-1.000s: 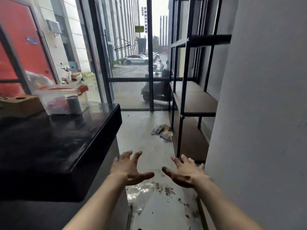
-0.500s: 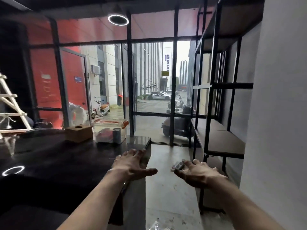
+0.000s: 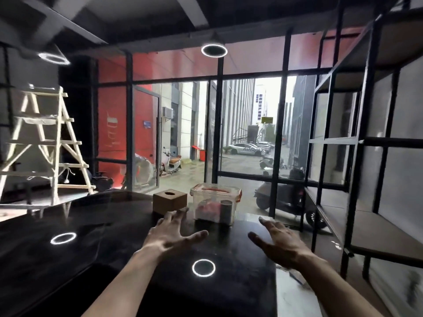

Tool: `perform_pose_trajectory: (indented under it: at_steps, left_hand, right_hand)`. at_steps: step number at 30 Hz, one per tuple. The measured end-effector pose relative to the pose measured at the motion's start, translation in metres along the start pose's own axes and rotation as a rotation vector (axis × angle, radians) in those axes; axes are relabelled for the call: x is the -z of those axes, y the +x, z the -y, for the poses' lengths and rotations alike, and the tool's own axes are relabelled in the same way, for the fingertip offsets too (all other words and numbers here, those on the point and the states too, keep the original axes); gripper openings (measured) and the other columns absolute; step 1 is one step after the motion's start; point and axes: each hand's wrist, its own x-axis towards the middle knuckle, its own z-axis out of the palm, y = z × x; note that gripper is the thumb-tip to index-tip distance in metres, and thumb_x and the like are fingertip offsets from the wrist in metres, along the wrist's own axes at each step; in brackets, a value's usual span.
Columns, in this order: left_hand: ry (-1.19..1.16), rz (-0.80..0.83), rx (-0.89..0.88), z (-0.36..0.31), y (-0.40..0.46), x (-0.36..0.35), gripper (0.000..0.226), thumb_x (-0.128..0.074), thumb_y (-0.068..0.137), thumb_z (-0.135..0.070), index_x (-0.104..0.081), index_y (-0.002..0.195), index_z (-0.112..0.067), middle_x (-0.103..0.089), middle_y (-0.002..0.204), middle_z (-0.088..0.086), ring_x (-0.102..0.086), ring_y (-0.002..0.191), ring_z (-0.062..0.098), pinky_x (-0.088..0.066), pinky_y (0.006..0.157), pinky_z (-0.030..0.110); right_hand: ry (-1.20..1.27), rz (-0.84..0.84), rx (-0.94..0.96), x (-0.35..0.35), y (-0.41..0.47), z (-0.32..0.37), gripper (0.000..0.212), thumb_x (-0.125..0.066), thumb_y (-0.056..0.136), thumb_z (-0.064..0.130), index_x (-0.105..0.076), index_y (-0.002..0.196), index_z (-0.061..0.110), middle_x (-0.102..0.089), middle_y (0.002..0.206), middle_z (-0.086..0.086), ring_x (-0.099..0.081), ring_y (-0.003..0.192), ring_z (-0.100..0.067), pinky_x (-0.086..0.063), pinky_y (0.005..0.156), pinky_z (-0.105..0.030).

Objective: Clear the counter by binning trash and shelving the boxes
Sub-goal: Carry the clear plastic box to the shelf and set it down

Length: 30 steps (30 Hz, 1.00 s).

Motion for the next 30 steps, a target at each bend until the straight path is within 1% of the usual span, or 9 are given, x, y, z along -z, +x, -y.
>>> perform_pose_trajectory:
  at_steps: [2, 7, 10, 12, 14, 19, 21, 27, 30]
  left_hand:
    - [-0.149, -0.023, -0.002, 0.018, 0.013, 0.008, 0.108, -0.053, 0.060, -0.091, -0.014, 0.152, -0.050, -0.018, 0.164, 0.006, -0.026, 0.148, 0.033, -0.027, 0.118, 0.056]
    - [-0.526, -0.055, -0.001, 0.042, 0.056, 0.006, 0.119, -0.058, 0.041, -0.097, -0.025, 0.147, -0.052, -0.027, 0.159, 0.008, -0.038, 0.140, 0.033, -0.039, 0.111, 0.054]
    - [-0.737, -0.070, 0.033, 0.049, 0.091, 0.002, 0.113, -0.063, 0.046, -0.094, -0.030, 0.144, -0.050, -0.040, 0.151, 0.006, -0.052, 0.128, 0.030, -0.047, 0.105, 0.052]
    - [-0.922, -0.079, 0.029, 0.047, 0.113, 0.001, 0.106, -0.065, 0.060, -0.085, -0.031, 0.149, -0.038, -0.047, 0.144, 0.002, -0.059, 0.111, 0.018, -0.053, 0.091, 0.038]
    - [-1.048, -0.074, 0.049, 0.043, 0.137, -0.002, 0.090, -0.063, 0.078, -0.069, -0.029, 0.152, -0.031, -0.048, 0.139, 0.001, -0.057, 0.100, 0.011, -0.046, 0.080, 0.026]
    - [-1.056, -0.073, 0.088, 0.051, 0.204, -0.009, 0.125, -0.062, 0.046, -0.092, -0.028, 0.153, -0.037, -0.037, 0.158, 0.000, -0.039, 0.140, 0.027, -0.032, 0.111, 0.049]
    - [-1.085, -0.063, 0.082, 0.052, 0.229, -0.016, 0.131, -0.062, 0.041, -0.095, -0.026, 0.153, -0.038, -0.033, 0.161, 0.000, -0.033, 0.145, 0.029, -0.027, 0.115, 0.054]
    - [-1.138, 0.006, 0.121, 0.050, 0.283, -0.045, 0.118, -0.064, 0.058, -0.079, -0.024, 0.155, -0.028, -0.032, 0.161, 0.007, -0.033, 0.145, 0.032, -0.032, 0.106, 0.045]
    - [-1.163, 0.051, 0.157, 0.053, 0.307, -0.059, 0.104, -0.070, 0.072, -0.066, -0.023, 0.156, -0.026, -0.038, 0.157, 0.014, -0.043, 0.135, 0.031, -0.035, 0.094, 0.039]
  right_hand:
    - [0.040, -0.035, 0.004, -0.009, 0.017, 0.017, 0.108, -0.020, 0.063, 0.098, -0.019, 0.154, 0.039, -0.020, 0.166, 0.001, -0.022, 0.151, -0.026, -0.024, 0.121, -0.047]
    - [0.186, -0.075, 0.016, -0.022, 0.060, 0.041, 0.088, -0.037, 0.083, 0.080, -0.020, 0.156, 0.034, -0.022, 0.165, -0.001, -0.023, 0.150, -0.022, -0.022, 0.120, -0.044]
    - [0.286, -0.102, 0.003, -0.027, 0.094, 0.043, 0.083, -0.040, 0.086, 0.075, -0.021, 0.155, 0.034, -0.023, 0.164, 0.000, -0.021, 0.151, -0.021, -0.021, 0.120, -0.045]
    - [0.379, -0.119, 0.004, -0.028, 0.118, 0.043, 0.078, -0.044, 0.090, 0.069, -0.023, 0.155, 0.032, -0.026, 0.163, -0.004, -0.023, 0.150, -0.023, -0.021, 0.119, -0.041]
    - [0.465, -0.156, -0.001, -0.028, 0.143, 0.043, 0.076, -0.045, 0.091, 0.064, -0.026, 0.155, 0.028, -0.031, 0.161, -0.006, -0.029, 0.148, -0.024, -0.025, 0.116, -0.037]
    - [0.690, -0.178, -0.082, -0.037, 0.212, 0.033, 0.096, -0.043, 0.077, 0.078, -0.026, 0.155, 0.025, -0.026, 0.164, -0.003, -0.026, 0.149, -0.025, -0.022, 0.120, -0.043]
    - [0.766, -0.188, -0.116, -0.045, 0.235, 0.024, 0.104, -0.044, 0.069, 0.089, -0.027, 0.155, 0.032, -0.027, 0.164, -0.002, -0.027, 0.149, -0.026, -0.025, 0.120, -0.050]
    - [0.880, -0.168, -0.260, -0.066, 0.281, 0.004, 0.124, -0.043, 0.049, 0.101, -0.022, 0.153, 0.038, -0.035, 0.160, -0.004, -0.041, 0.140, -0.034, -0.038, 0.110, -0.060]
    - [0.977, -0.143, -0.320, -0.069, 0.284, 0.015, 0.103, -0.055, 0.071, 0.083, -0.019, 0.155, 0.036, -0.034, 0.159, -0.008, -0.045, 0.134, -0.037, -0.049, 0.098, -0.057]
